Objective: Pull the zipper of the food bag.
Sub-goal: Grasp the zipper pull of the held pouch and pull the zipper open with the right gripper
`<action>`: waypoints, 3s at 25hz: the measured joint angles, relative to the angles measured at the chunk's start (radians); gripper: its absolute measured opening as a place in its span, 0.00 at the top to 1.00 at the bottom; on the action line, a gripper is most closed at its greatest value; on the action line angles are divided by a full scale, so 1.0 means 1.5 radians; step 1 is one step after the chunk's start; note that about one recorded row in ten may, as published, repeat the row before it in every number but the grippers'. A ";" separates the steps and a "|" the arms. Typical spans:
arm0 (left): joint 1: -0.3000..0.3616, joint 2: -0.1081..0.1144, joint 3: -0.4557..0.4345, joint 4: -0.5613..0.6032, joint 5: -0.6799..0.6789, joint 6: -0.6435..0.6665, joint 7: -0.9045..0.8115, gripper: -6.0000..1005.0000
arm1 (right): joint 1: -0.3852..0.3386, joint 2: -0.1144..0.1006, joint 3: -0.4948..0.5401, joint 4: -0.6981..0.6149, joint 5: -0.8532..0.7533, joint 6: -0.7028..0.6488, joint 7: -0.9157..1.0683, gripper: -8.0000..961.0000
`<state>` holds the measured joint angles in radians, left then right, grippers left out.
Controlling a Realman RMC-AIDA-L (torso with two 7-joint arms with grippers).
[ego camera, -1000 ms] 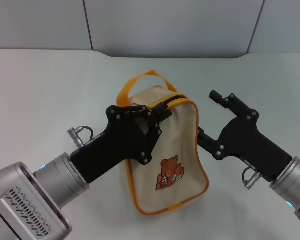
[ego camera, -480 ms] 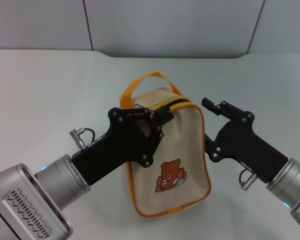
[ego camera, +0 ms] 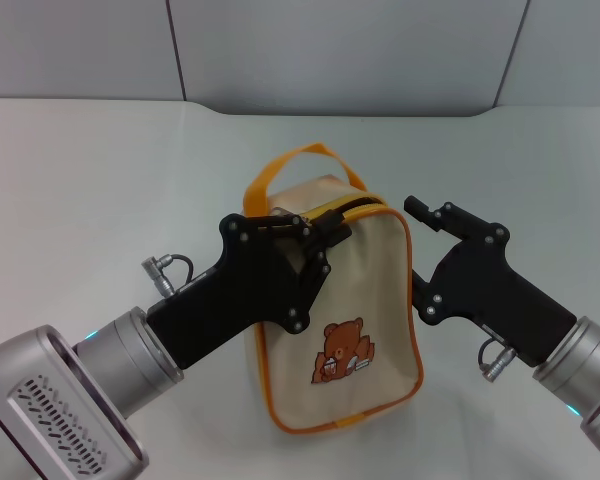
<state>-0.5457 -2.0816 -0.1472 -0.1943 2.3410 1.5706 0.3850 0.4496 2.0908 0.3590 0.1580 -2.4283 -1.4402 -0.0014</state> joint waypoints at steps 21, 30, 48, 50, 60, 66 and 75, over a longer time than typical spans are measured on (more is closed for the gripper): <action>0.000 0.000 0.004 0.000 0.000 0.000 -0.003 0.95 | 0.001 0.000 0.000 0.000 0.000 0.007 0.000 0.56; 0.000 0.000 0.004 0.000 0.000 -0.001 -0.002 0.95 | 0.001 0.000 0.000 0.001 0.000 0.009 0.000 0.59; -0.001 0.000 0.004 0.000 0.000 -0.001 -0.003 0.95 | -0.015 0.000 -0.003 0.011 -0.019 -0.002 -0.039 0.71; -0.001 0.000 0.004 0.000 0.000 -0.001 -0.003 0.95 | -0.018 0.000 -0.003 0.011 -0.019 -0.005 -0.041 0.71; -0.001 0.000 0.004 0.000 0.000 -0.002 -0.003 0.95 | -0.027 0.000 -0.003 0.015 -0.020 -0.017 -0.045 0.78; -0.001 0.000 0.004 0.000 0.000 -0.002 -0.003 0.95 | -0.027 0.000 -0.003 0.015 -0.019 -0.018 -0.050 0.87; -0.002 0.000 0.002 0.000 0.000 -0.002 -0.009 0.95 | -0.046 0.000 -0.022 0.015 -0.019 -0.018 -0.055 0.99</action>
<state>-0.5486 -2.0817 -0.1436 -0.1948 2.3413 1.5675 0.3711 0.3810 2.0908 0.3266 0.1801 -2.4573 -1.4673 -0.0843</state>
